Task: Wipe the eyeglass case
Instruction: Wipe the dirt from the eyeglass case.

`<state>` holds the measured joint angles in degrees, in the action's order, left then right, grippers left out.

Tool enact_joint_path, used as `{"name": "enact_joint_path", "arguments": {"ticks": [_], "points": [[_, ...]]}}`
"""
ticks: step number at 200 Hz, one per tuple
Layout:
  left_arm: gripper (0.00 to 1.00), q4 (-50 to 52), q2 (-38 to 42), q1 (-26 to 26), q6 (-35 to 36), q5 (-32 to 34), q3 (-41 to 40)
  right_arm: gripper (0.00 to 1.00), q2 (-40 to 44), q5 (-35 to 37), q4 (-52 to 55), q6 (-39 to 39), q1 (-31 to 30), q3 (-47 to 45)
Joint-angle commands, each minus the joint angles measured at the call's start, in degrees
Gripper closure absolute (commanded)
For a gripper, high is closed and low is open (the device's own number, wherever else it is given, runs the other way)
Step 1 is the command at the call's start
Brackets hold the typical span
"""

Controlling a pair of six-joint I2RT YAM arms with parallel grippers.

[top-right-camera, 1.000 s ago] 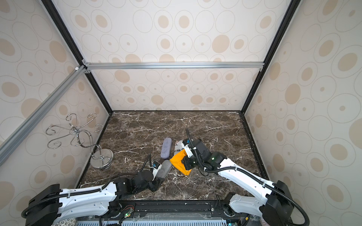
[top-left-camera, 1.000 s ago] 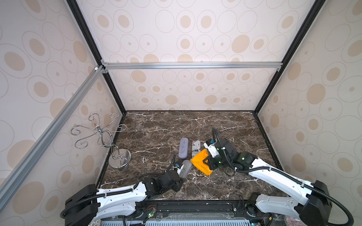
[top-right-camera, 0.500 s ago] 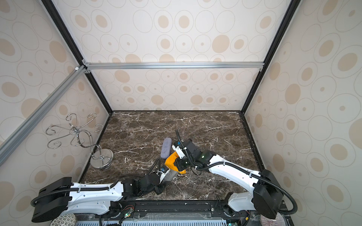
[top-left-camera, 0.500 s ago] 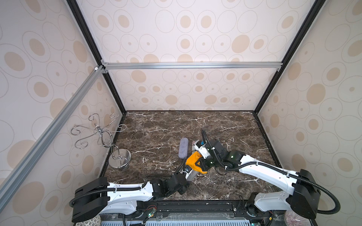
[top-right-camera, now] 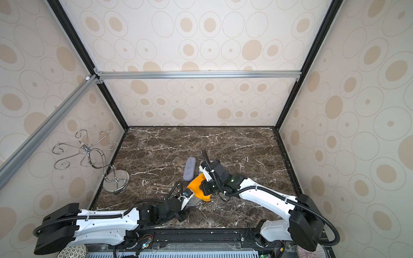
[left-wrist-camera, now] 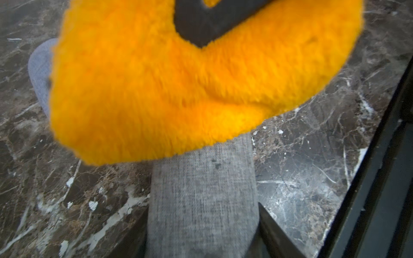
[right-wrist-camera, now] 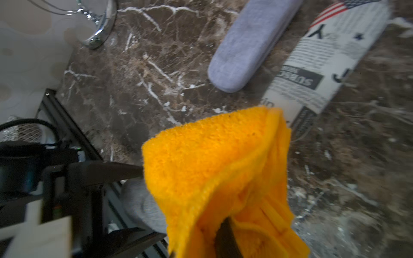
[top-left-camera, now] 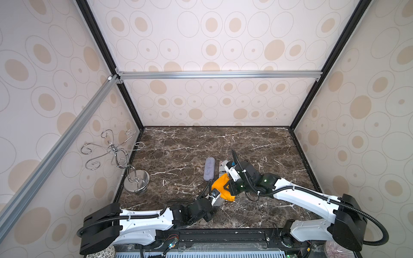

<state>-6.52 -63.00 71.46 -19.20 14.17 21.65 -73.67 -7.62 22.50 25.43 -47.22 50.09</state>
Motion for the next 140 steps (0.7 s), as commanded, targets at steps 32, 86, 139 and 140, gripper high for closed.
{"name": "enact_joint_path", "arguments": {"ticks": [32, 86, 139, 140], "points": [[0.52, -9.02, 1.54, 1.11, 1.25, 1.87, 1.22, 1.00, 1.44, -1.29, 4.66, -2.84, -0.07, -0.31], [0.55, -13.93, -1.71, 1.12, -0.74, 2.12, 2.31, 1.00, 1.21, -8.54, -2.82, 0.63, -4.94, -3.70], [0.56, -14.16, 1.65, 1.05, -0.73, -0.39, 0.93, 1.00, 1.90, 0.39, 1.65, 2.69, -0.92, -5.08], [0.56, -14.19, 1.74, 1.00, -0.74, -0.47, 0.85, 1.00, 1.93, 0.53, 1.83, 2.61, -0.75, -5.04]]}}
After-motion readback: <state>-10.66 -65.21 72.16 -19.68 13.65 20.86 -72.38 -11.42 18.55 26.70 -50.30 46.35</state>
